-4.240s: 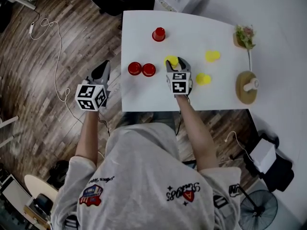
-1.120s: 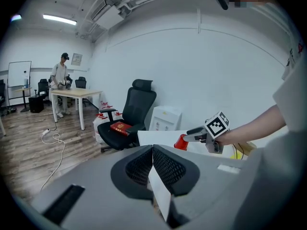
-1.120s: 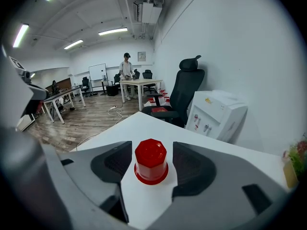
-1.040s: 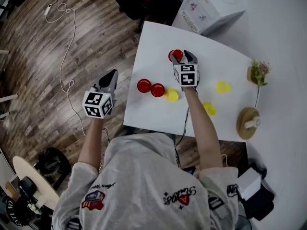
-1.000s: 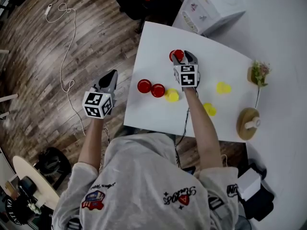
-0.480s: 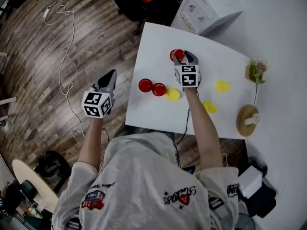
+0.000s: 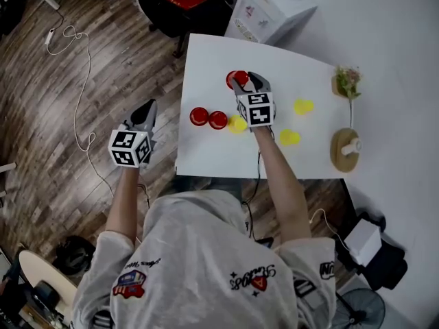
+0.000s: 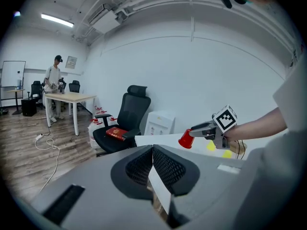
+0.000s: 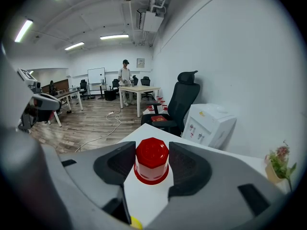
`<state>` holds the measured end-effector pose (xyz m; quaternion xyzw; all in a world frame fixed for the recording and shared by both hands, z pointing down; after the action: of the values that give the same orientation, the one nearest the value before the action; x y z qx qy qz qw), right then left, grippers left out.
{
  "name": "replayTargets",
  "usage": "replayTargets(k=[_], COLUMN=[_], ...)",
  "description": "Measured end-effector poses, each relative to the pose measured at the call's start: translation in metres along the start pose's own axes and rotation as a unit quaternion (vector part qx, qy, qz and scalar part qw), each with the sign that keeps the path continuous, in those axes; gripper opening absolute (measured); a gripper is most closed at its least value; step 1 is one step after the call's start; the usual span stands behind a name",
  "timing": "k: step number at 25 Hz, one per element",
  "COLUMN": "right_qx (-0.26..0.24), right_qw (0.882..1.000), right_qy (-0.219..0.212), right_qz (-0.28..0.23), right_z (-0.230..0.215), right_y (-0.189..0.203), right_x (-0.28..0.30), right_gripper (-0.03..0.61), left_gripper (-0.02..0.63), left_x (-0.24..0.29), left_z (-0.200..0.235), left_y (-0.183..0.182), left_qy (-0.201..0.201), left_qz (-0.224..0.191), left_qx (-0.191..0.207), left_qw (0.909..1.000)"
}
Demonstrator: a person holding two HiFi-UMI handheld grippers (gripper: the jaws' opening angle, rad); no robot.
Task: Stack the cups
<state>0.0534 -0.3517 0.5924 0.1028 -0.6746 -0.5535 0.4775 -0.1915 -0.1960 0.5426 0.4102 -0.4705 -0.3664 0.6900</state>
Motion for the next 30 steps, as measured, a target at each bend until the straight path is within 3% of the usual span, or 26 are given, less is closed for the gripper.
replayTargets(k=[13, 21, 30], right_qx=[-0.023, -0.025, -0.029], right_qw=[0.996, 0.994, 0.993], right_qy=[-0.085, -0.098, -0.099], right_qz=[0.032, 0.052, 0.065], right_z=[0.1, 0.137, 0.148], right_y=[-0.006, 0.015, 0.031], right_x=[-0.063, -0.072, -0.073], right_gripper=[0.218, 0.219, 0.219], left_gripper=[0.007, 0.006, 0.006], left_x=[-0.036, -0.051, -0.057], left_z=[-0.013, -0.01, -0.011], left_y=[0.012, 0.019, 0.025], left_qy=[0.039, 0.047, 0.046], left_qz=[-0.003, 0.0, 0.004], left_qx=[0.005, 0.005, 0.006], left_qw=[0.9992, 0.9989, 0.9989])
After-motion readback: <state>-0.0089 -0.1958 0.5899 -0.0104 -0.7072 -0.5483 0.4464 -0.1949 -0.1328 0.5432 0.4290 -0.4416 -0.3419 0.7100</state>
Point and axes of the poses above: the fingertips, and each gripper's own axes: x forward along the fingers, z to its left, y out of its underside, the point moved 1 cm from there along -x, backward along the fingers, and after that the axes turned 4 degrees about -z, right-handed, at the moved point
